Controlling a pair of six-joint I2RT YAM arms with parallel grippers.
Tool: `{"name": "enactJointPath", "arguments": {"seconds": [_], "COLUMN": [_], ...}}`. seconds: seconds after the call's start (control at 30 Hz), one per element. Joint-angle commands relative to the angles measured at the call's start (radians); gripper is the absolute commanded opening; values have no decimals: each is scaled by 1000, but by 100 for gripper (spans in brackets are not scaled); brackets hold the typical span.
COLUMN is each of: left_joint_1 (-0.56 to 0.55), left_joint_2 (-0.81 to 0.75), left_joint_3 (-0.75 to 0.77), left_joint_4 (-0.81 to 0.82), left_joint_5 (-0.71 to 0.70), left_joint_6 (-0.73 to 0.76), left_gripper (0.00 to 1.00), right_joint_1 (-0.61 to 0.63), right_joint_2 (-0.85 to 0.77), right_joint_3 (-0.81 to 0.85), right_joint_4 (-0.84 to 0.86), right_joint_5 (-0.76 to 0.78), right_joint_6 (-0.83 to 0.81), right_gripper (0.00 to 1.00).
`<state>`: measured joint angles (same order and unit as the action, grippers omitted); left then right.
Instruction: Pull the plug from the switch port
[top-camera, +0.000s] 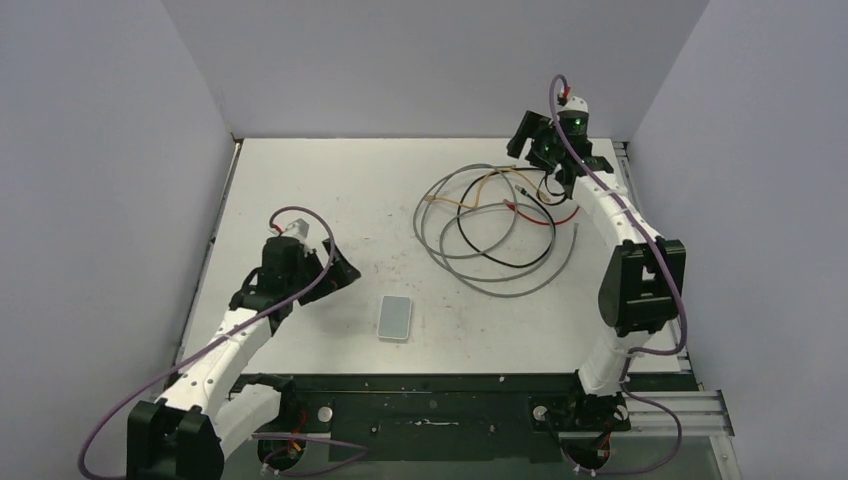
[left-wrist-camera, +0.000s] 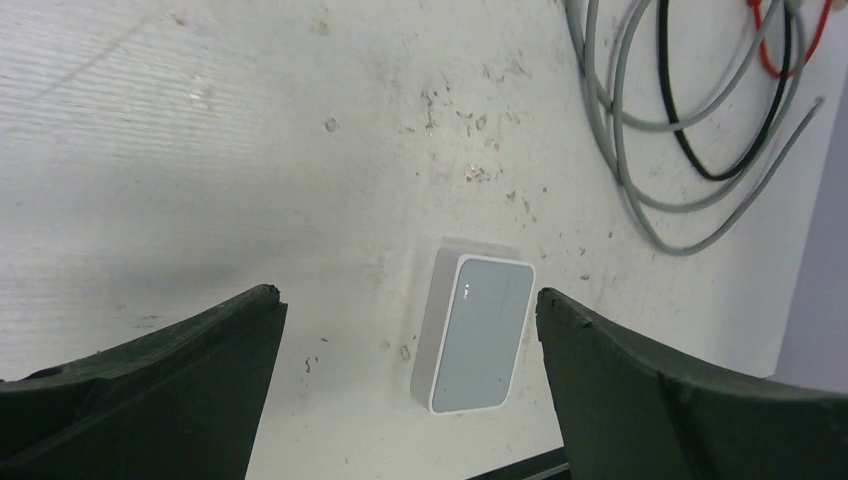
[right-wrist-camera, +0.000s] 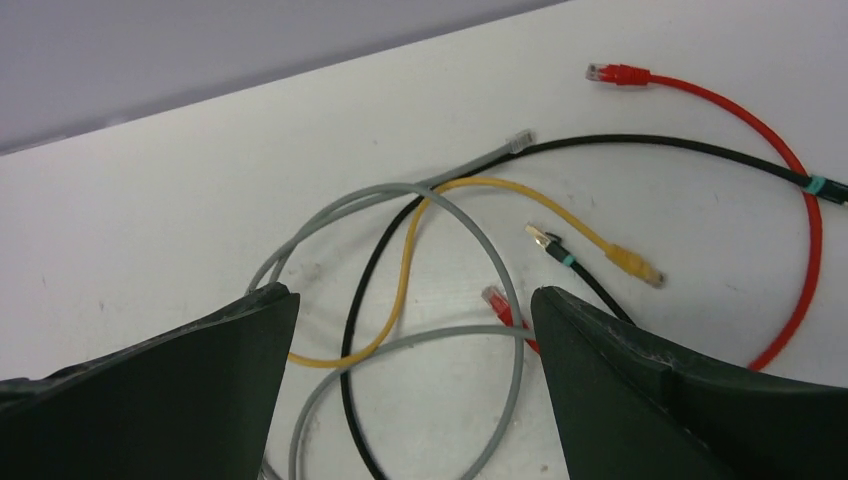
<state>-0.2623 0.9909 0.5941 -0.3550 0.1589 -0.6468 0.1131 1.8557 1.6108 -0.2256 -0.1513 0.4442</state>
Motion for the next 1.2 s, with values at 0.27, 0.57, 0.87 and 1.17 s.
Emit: {"name": "enactJointPath", "arguments": {"seconds": [0.27, 0.57, 0.87, 1.17], "left_joint_1": [164, 164, 164, 164], "left_joint_2": [-217, -506, -974, -932], "left_joint_3": [-91, -344, -594, -622], "left_joint_4": [236, 469, 522, 524], "left_joint_5": [-139, -589, -709, -458], "left_joint_6": [-80, -143, 183, 528], "left_gripper": [96, 96, 96, 96], "right_joint_1": [2, 3, 1, -9], "right_joint_2": [-381, -586, -733, -798], "right_joint_3": [-445, -867, -1091, -1153], "right_joint_4": [128, 505, 506, 456], "right_joint_5": [122, 218, 326, 480], "right_joint_6": [-82, 14, -11, -145], "right_gripper": [90, 90, 90, 90]}}
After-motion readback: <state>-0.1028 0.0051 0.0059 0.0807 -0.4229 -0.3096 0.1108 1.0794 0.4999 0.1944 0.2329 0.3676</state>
